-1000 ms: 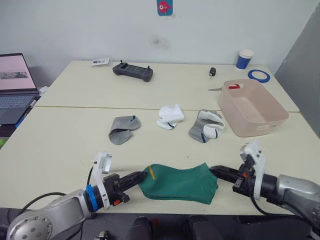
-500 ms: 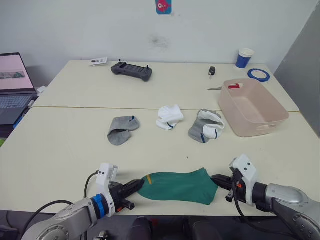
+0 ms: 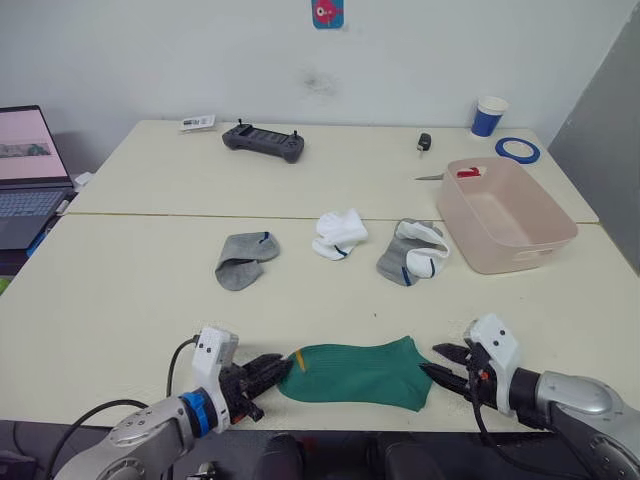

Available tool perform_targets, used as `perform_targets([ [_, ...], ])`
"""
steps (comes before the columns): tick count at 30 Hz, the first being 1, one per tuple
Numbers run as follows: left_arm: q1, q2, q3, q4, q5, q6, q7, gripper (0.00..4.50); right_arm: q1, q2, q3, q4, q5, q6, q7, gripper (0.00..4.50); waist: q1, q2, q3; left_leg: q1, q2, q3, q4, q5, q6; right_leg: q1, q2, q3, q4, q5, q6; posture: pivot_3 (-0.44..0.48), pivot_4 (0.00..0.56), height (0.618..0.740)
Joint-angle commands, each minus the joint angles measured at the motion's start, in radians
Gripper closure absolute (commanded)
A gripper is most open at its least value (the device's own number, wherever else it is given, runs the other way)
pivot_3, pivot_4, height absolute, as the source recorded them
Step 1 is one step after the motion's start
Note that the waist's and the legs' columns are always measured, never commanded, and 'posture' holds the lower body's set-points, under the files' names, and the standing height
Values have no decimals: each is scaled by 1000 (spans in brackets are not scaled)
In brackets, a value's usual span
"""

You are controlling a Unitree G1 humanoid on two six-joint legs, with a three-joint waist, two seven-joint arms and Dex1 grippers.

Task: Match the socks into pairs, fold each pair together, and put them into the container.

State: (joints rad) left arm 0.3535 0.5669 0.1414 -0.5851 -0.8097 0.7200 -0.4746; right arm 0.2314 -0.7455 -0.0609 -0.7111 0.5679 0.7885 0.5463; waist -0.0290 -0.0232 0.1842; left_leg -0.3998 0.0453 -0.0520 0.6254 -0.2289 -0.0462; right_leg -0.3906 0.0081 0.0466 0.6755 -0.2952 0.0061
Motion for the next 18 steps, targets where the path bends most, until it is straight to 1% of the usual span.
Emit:
perform_targets([
  [1, 21, 6, 43, -54, -22, -3, -8, 1965, 11, -1, -54, -29, 24, -27, 32, 686, 0, 0, 0, 0, 0, 0, 0, 0, 0, 0, 0, 0, 0, 0, 0, 0, 150, 740],
  [2, 36, 24, 64, -65, -22, -8, -25, 1965, 12, -5, -70, -40, 29, -34, 40, 371, 0, 0, 0, 0, 0, 0, 0, 0, 0, 0, 0, 0, 0, 0, 0, 0, 150, 740],
  [3, 48, 37, 84, -72, -19, -16, -39, 1965, 11, -7, -86, -49, 37, -34, 45, 371, 0, 0, 0, 0, 0, 0, 0, 0, 0, 0, 0, 0, 0, 0, 0, 0, 150, 740],
  [4, 45, 62, 130, -70, -30, -27, -68, 1965, 4, -9, -103, -68, 36, -56, 55, 371, 0, 0, 1, 0, 1, 0, 0, 0, 0, 0, 0, 0, 0, 0, 0, 0, 150, 740],
  [6, 20, 99, 194, -51, -53, -34, -109, 1965, -11, -8, -122, -96, 35, -96, 77, 371, 0, 0, 2, 0, 1, -1, 0, 0, 0, 0, 0, -1, 1, 0, 0, 0, 150, 740],
  [7, -29, 124, 199, -28, -67, -33, -145, 2150, -31, -5, -118, -115, 46, -101, 80, 573, 0, 0, 2, 0, 1, -1, 0, 0, 0, -1, 0, -2, 1, -1, -1, 0, 150, 740],
  [9, -105, 168, 168, -14, -78, -21, -213, 2571, -66, 1, -95, -136, 67, -98, 90, 1026, 1, 1, 2, 1, 1, -2, 0, 0, 0, -2, 0, -2, 1, -1, -1, 0, 150, 740],
  [10, -142, 189, 135, -27, -78, -14, -246, 2890, -83, -4, -67, -147, 67, -92, 95, 1361, 3, 1, 2, 1, 1, -2, 0, 0, 0, -5, 0, -2, 1, -1, -1, 0, 150, 740],
  [12, -198, 225, 59, -76, -83, 14, -295, 3488, -105, -20, 9, -162, 38, -84, 104, 2021, 2, 1, 2, 1, -1, 0, 1, 0, 0, -4, -1, -2, 0, 0, 0, 0, 150, 740],
  [14, -237, 257, -41, -106, -42, 25, -334, 4202, -122, -28, 96, -153, -13, -83, 101, 2826, 1, 0, 2, -1, -1, 3, 0, -1, -1, 0, 0, -2, -1, 0, 3, 0, 150, 740],
  [15, -255, 258, -95, -101, -6, 23, -335, 4488, -131, -31, 143, -140, -34, -84, 105, 3192, 1, 0, 2, -1, -1, 3, 0, -1, -1, 0, 1, -2, -2, 0, 6, 0, 150, 740],
  [16, -268, 257, -129, -94, 18, 19, -335, 4500, -138, -32, 174, -131, -47, -85, 109, 3562, 1, 0, 2, -1, -2, 4, 0, -1, -2, 0, 1, -1, -2, 2, 11, 0, 150, 740],
  [18, -302, 233, -197, -57, 78, -5, -324, 4500, -159, -23, 246, -103, -115, -111, 97, 4251, 0, 0, 2, -1, -3, 3, 0, -1, -1, 0, 1, -1, -2, 1, 12, 0, 150, 740],
])
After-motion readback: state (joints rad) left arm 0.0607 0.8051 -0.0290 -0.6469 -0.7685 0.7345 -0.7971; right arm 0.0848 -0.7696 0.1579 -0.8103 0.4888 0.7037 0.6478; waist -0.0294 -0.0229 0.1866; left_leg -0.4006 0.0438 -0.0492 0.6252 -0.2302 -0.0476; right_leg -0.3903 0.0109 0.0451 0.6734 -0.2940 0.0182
